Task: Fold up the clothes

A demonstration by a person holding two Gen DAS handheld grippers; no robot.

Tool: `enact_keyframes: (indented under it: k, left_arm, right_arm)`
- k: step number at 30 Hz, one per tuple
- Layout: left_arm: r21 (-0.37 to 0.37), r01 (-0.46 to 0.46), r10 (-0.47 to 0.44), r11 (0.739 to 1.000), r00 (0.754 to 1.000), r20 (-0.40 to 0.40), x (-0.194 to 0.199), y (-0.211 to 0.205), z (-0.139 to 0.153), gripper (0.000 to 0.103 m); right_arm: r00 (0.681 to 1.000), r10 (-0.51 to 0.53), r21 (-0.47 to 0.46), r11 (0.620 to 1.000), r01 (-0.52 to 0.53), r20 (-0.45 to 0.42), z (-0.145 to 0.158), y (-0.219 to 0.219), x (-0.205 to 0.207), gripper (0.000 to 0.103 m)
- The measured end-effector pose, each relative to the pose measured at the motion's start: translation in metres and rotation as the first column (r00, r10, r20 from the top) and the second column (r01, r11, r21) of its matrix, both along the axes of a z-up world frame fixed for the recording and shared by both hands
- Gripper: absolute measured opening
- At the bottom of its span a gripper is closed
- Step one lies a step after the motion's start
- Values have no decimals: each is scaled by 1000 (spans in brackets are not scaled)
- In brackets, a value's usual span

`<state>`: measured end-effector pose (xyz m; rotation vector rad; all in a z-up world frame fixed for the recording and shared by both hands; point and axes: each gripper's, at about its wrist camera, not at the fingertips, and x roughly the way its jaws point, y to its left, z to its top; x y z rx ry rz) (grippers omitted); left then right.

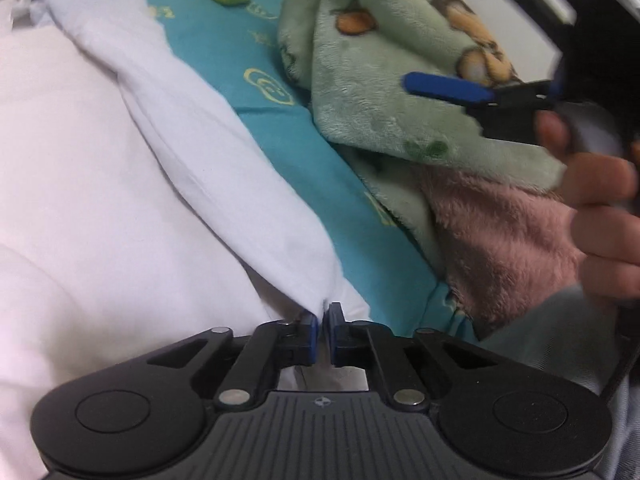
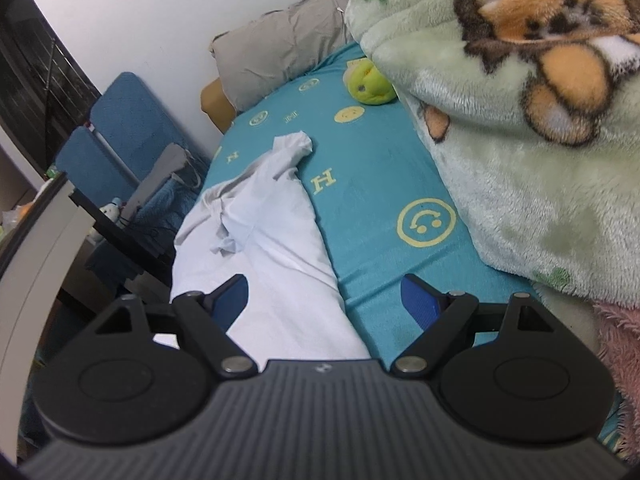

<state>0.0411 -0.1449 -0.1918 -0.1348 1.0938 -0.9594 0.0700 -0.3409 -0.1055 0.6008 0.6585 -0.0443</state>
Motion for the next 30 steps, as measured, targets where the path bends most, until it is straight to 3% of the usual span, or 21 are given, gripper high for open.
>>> enact_keyframes:
  k: [4,6,10,12,16,18,20,22,24,26,30]
  left_arm:
    - [-29,-84,80,996,990,-115,5,19,29,3]
    - [-70,-144,127,987,971,-204,7,37,46,3]
    - [-89,-239,203,967,933,-297,1,77,71,3]
    - [-35,-282,259,959,918,-300,-6,90,68,3]
    - [175,-311,349,934,900,-262,-15,95,36,2]
    - [270,-298,363,916,901,-236,-17,88,24,1]
    - [311,-275,345,910,918,-197,-20,81,20,1]
    - [288,-273,328,918,931,-162,-21,82,28,5]
    - [233,-288,325,929,936,-136,-19,87,42,17]
    - [177,-317,341,932,932,-125,-14,96,55,34]
    - [114,-393,404,912,910,-92,8,118,77,44]
  right_arm:
    - [1000,-7,-23,1000,6,-19,-4,1,2,85]
    - [999,-4,-51,999,3,-33,-5,4,4,85]
    - [998,23,-82,996,-27,-52,-7,9,8,85]
    - [998,33,-107,993,-39,-59,-7,14,8,85]
    - [994,50,-154,986,-64,-92,-10,25,11,85]
    - [993,60,-171,982,-77,-106,-12,30,11,85]
    - [991,59,-190,979,-81,-120,-13,33,11,85]
    - [990,55,-196,977,-81,-133,-15,35,9,85]
    - [990,57,-187,979,-82,-132,-14,36,6,85]
    - [993,57,-177,981,-75,-105,-9,38,1,85]
    - [996,60,-179,981,-70,-61,-1,43,-1,85]
